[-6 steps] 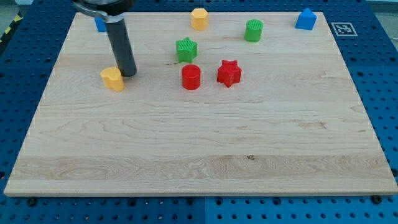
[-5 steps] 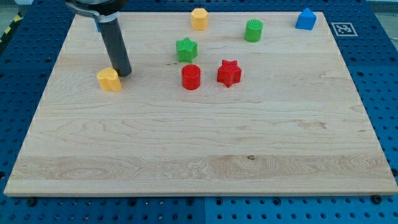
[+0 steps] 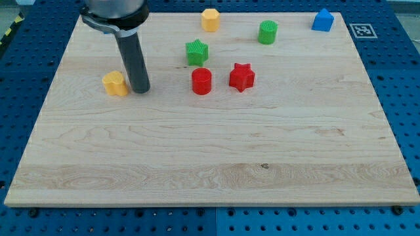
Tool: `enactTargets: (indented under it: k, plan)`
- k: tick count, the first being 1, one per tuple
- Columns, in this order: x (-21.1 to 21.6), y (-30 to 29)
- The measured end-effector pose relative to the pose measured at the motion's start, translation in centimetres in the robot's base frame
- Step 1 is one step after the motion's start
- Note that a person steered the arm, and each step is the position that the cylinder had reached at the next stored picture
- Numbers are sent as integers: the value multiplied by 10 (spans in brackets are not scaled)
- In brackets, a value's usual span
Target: Push the yellow heart to the center left
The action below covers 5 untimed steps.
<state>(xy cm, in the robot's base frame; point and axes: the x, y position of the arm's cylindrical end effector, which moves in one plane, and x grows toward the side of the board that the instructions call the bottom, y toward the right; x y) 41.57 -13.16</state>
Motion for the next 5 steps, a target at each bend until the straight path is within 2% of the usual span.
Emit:
enactTargets:
  k: [5]
  plan:
    - [9, -16]
